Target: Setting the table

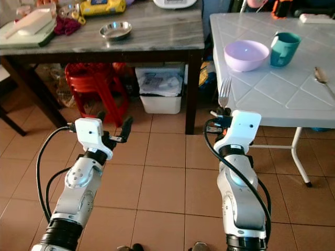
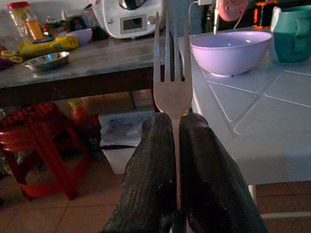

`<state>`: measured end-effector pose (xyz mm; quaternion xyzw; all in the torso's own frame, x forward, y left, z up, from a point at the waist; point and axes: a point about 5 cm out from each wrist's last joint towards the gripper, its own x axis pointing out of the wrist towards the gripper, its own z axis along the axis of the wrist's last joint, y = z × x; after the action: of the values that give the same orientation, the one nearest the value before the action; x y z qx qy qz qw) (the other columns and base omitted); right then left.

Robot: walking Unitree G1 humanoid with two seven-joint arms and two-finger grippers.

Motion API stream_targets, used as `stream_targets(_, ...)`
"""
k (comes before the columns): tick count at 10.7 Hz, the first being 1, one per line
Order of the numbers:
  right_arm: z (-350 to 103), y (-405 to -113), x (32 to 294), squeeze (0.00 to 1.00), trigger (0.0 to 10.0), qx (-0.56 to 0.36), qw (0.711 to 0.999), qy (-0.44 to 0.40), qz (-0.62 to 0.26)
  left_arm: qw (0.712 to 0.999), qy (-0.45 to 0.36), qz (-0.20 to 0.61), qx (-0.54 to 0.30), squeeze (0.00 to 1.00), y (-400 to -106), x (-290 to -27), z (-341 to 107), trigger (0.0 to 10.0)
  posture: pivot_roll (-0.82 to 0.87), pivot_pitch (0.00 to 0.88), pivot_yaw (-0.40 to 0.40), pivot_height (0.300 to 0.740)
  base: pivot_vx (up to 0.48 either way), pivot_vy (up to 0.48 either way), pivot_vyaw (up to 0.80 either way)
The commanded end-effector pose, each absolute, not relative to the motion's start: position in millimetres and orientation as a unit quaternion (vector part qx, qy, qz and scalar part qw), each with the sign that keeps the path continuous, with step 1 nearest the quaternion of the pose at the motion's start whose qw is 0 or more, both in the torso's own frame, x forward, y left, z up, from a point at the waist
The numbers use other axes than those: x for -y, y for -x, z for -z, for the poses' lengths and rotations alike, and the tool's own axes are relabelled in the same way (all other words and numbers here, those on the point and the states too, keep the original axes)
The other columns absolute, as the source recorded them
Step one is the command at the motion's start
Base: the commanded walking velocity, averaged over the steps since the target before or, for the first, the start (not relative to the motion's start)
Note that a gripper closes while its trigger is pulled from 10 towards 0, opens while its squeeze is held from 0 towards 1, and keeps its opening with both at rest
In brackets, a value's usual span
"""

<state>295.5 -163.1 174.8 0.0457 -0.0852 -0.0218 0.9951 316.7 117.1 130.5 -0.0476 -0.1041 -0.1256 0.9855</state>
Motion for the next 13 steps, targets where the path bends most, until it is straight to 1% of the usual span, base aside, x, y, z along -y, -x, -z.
stream_targets(1,-176.6,-296.0,161.7,0.00,10.0,0.090,0.995,-0.045,0.019,0.985,0.039,0.127,0.107,0.00,-315.5,-119.3,-130.4,10.0,-0.17,0.117,0.087,0.740,0.000,0.000,0.00)
stream_targets(2,-176.5,-295.5,161.6,0.00,10.0,0.091,0.995,-0.043,0.020,0.982,0.049,0.143,0.111,0.00,-313.7,-117.5,-131.0,10.0,-0.17,0.118,0.090,0.740,0.000,0.000,0.00)
stream_targets(6,-177.7,-294.5,161.3,0.00,10.0,0.096,0.995,-0.031,0.018,0.980,0.053,0.157,0.114,0.00,-311.9,-115.7,-131.6,10.0,-0.17,0.121,0.092,0.740,0.322,0.000,0.00)
stream_targets(7,-177.7,-294.3,161.1,0.00,10.0,0.097,0.995,-0.030,0.018,0.979,0.054,0.158,0.114,0.00,-311.8,-115.4,-131.7,10.0,-0.17,0.123,0.093,0.740,0.307,0.000,0.44)
stream_targets(11,-177.4,-293.6,161.7,0.00,10.0,0.097,0.995,-0.032,0.019,0.978,0.057,0.166,0.114,0.00,-311.6,-112.4,-131.9,10.0,-0.18,0.125,0.094,0.740,0.463,0.000,0.46)
stream_targets(13,-176.7,-294.3,162.8,0.00,10.0,0.096,0.995,-0.033,0.022,0.978,0.057,0.167,0.113,0.00,-311.8,-112.1,-131.3,10.0,-0.18,0.121,0.095,0.740,0.463,0.000,0.00)
